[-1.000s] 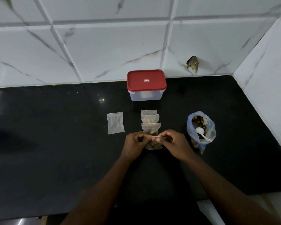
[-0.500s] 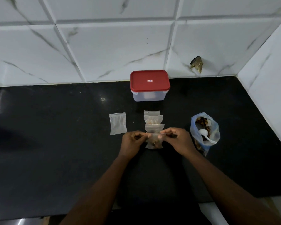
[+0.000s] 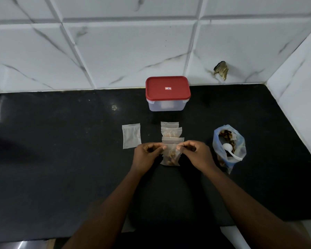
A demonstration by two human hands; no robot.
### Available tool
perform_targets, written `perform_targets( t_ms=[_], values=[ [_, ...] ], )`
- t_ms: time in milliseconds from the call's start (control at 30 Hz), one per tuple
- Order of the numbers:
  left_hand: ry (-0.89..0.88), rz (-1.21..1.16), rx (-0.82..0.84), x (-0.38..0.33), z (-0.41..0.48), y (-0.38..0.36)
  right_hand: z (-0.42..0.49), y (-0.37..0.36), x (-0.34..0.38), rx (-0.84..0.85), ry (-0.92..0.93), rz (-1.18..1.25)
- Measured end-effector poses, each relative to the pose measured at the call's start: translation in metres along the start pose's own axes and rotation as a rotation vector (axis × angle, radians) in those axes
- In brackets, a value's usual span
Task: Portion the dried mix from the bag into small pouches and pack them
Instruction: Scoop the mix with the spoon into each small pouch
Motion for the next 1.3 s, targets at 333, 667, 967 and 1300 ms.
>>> perform_targets(
  t_ms=[333,667,967,1300],
  values=[
    [-0.021,0.153,-0.249,-0.013,0.009,0.049,-0.001,0.015,0.042,-0.192,0.2,-0.052],
    [0.14,0.433,-0.431,-0.015,0.037,0.101,0.043,-0.056,0.13,0.044,0.362,-0.132],
    [0.422,0.662,-0.397,0.001,0.049,0.107,0.098,-0.134,0.131,0.262,0.225,-0.478],
    [0.397,0.749,-0.355,0.004,0.056,0.099,0.11,-0.153,0.116,0.302,0.175,-0.527]
  ],
)
Point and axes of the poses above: each hand's wrist, its own z-axis towards the middle knuckle, its own y-axis out of the back of the hand, x = y × z, the point moved 8 cm from there along z, towards the middle knuckle, and after that the axes turned 1 degree about -z, right-handed, at the moved point
